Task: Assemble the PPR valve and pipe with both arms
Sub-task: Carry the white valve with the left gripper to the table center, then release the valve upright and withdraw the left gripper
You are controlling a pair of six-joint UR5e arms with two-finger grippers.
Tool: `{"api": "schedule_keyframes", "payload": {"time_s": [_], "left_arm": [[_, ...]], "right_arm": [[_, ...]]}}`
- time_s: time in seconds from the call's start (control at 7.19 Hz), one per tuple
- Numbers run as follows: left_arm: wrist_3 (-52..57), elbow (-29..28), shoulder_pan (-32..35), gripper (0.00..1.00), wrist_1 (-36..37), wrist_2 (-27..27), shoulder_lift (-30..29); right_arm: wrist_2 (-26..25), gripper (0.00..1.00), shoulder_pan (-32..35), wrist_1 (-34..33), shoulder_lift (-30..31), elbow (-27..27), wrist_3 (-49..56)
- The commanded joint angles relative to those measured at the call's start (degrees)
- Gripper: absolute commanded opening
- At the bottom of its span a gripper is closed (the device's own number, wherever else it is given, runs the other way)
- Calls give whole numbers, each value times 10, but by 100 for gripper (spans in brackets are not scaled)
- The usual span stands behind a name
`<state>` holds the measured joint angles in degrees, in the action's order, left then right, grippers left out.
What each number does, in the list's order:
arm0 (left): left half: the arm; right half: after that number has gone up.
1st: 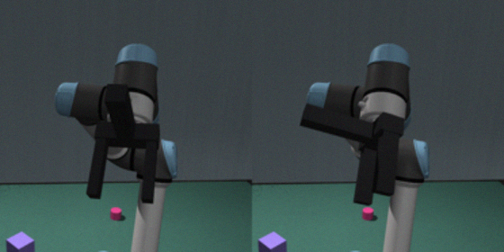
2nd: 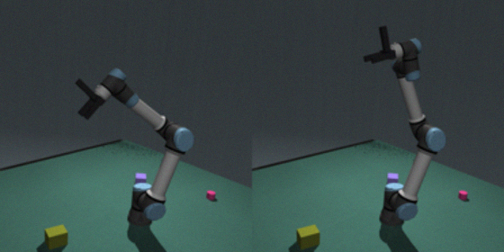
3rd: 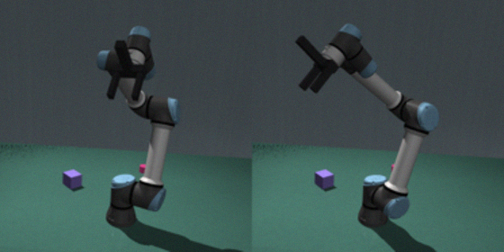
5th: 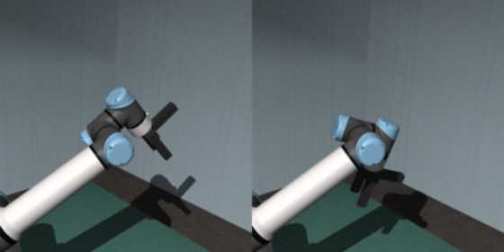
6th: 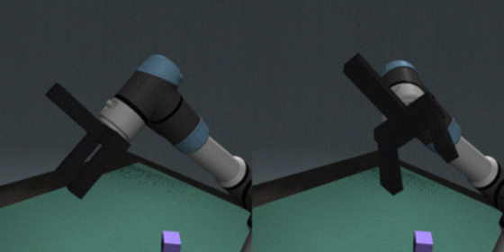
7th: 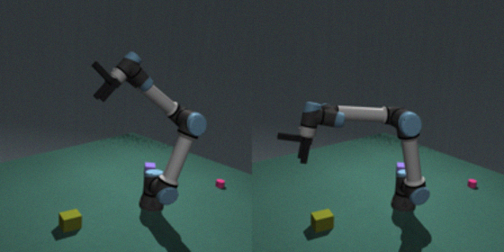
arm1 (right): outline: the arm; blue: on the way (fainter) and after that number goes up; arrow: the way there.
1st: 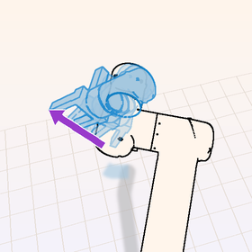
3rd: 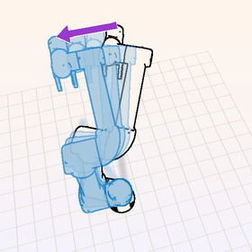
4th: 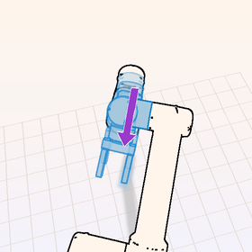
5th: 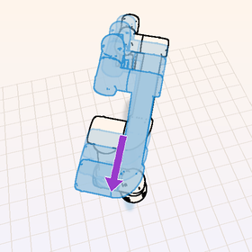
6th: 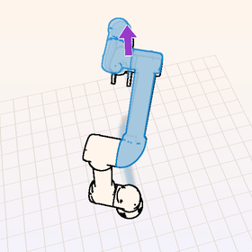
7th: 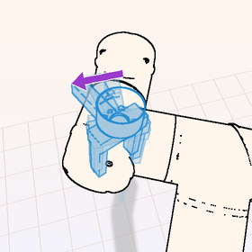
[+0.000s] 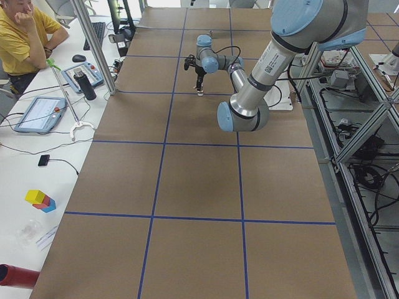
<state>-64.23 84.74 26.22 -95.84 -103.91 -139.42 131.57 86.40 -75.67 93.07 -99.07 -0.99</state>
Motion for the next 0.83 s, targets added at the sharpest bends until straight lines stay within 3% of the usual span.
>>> {"api": "schedule_keyframes", "payload": {"time_s": [0.0, 0.14, 0.42, 0.56, 0.7], "left_arm": [[5, 29, 3, 99, -2, 3, 5], [18, 70, 15, 99, 15, 0, 26], [123, 242, 60, 99, 152, -36, 107], [207, 311, 102, 100, 193, -47, 152], [302, 339, 164, 100, 207, -87, 206]], "right_arm": [[0, 100, 0, 0, -1, 0, -1], [1, 100, 0, 0, -1, -1, -1], [1, 100, 1, 0, -1, -1, -2], [7, 100, 0, 0, -1, -2, -2], [17, 100, 0, 0, 0, -5, -5]]}}
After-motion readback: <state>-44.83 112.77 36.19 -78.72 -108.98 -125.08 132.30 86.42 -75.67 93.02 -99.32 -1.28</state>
